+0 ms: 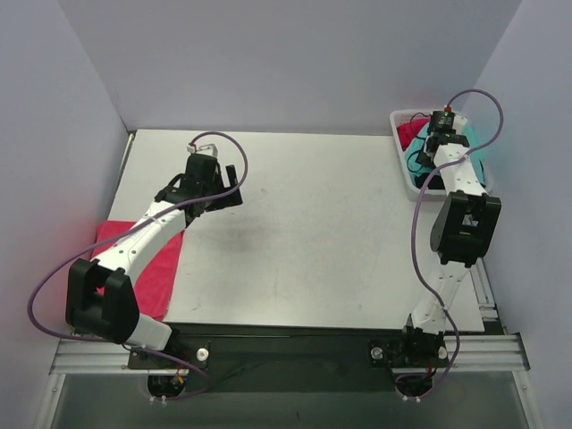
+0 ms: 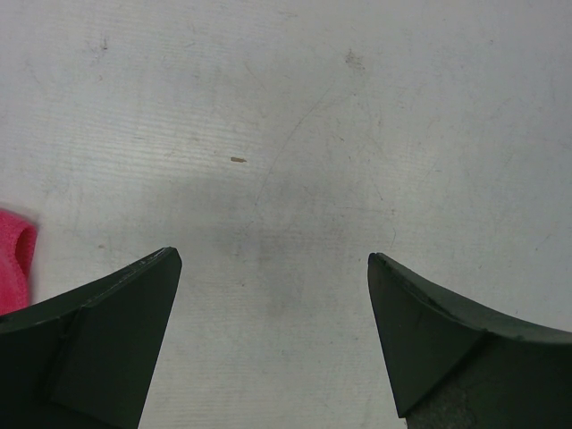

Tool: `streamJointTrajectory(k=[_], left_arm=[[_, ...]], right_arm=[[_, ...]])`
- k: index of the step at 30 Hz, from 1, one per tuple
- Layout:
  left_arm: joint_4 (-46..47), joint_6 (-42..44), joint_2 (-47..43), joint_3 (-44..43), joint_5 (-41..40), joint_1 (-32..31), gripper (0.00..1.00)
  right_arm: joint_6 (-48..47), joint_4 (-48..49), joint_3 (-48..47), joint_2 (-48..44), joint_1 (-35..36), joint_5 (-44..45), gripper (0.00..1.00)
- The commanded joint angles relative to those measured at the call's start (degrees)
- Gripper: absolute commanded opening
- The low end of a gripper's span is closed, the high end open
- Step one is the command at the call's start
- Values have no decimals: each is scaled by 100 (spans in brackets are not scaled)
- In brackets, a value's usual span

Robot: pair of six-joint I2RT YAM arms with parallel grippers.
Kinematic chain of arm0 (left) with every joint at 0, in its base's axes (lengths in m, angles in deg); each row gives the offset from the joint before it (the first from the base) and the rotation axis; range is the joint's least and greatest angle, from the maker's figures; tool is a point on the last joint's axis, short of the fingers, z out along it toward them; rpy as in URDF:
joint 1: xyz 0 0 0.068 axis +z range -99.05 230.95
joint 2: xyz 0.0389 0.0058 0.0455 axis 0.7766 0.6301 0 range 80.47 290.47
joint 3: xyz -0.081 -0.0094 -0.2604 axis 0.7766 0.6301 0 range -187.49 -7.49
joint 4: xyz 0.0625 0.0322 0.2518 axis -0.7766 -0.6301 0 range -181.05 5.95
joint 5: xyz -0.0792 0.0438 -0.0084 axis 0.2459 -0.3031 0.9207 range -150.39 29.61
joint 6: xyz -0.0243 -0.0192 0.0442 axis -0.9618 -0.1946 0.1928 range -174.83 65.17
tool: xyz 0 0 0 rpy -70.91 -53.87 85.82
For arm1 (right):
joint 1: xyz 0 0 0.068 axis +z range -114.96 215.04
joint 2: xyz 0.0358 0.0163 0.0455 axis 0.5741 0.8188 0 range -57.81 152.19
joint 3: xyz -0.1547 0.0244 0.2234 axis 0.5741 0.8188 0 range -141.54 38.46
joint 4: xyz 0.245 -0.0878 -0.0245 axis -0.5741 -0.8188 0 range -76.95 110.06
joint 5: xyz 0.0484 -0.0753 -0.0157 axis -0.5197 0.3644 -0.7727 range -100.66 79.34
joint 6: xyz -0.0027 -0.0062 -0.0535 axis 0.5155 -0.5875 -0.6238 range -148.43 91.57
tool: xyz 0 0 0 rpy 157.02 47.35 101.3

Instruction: Fold and stack the t-shirts

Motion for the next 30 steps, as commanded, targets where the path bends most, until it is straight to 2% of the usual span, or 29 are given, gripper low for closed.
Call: streamJointTrajectory(k=[1, 4, 11, 12, 16, 18, 21, 26, 29, 30], left_arm=[[155, -3, -21, -36, -16, -25, 98], [155, -3, 15, -45, 1, -25, 97], [163, -20, 15, -36, 10, -25, 97], [163, -20, 15, -36, 19, -25, 97], [155, -20, -3, -27, 19, -25, 97], [163, -20, -3, -18, 10, -25, 97], [163, -20, -3, -18, 10, -34, 97], [163, -20, 15, -18, 19, -25, 98], [163, -20, 15, -18, 19, -25, 97], [163, -20, 15, -18, 27, -25, 97]], right_arm=[[83, -21, -199, -138, 16, 263, 38], [66, -21, -207, -261, 34, 298, 42], [31, -3, -137, -472, 86, 378, 42], [13, 6, -146, -472, 104, 386, 40], [39, 14, -164, -454, 104, 413, 17], [74, 14, -172, -463, 113, 465, 11], [66, 14, -155, -489, 165, 527, 12], [-22, 14, -163, -586, 306, 641, 30], [-75, 23, -181, -621, 376, 720, 30], [-84, 23, -181, -621, 403, 764, 25]])
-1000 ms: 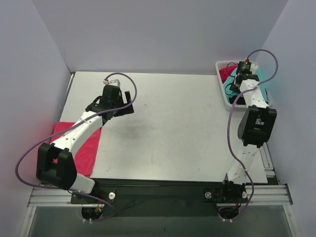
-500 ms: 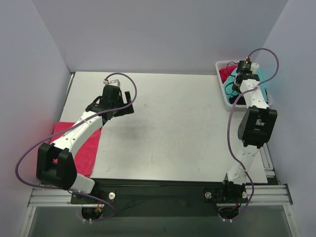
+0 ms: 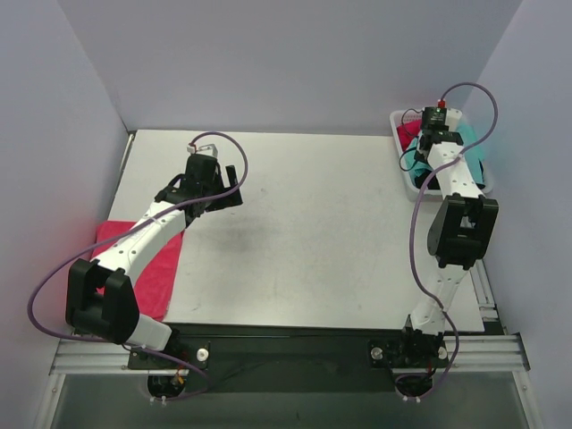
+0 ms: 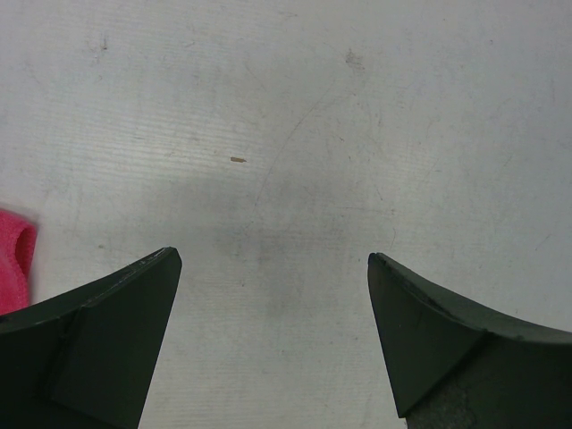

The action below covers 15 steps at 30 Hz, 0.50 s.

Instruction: Fold and stack the t-shirts

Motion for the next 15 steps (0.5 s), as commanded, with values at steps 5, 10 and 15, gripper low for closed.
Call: streamJointTrajectory(k=[5, 10, 15], left_arm=[[163, -18, 15, -18, 28, -25, 97], [146, -18, 32, -10, 36, -25, 97], [163, -27, 32, -18, 45, -34, 97]], right_arm=[[-132, 19, -196, -396, 185, 396, 0], [-97, 28, -161, -414, 194, 536, 0], [-105, 28, -135, -615, 386, 668, 0]])
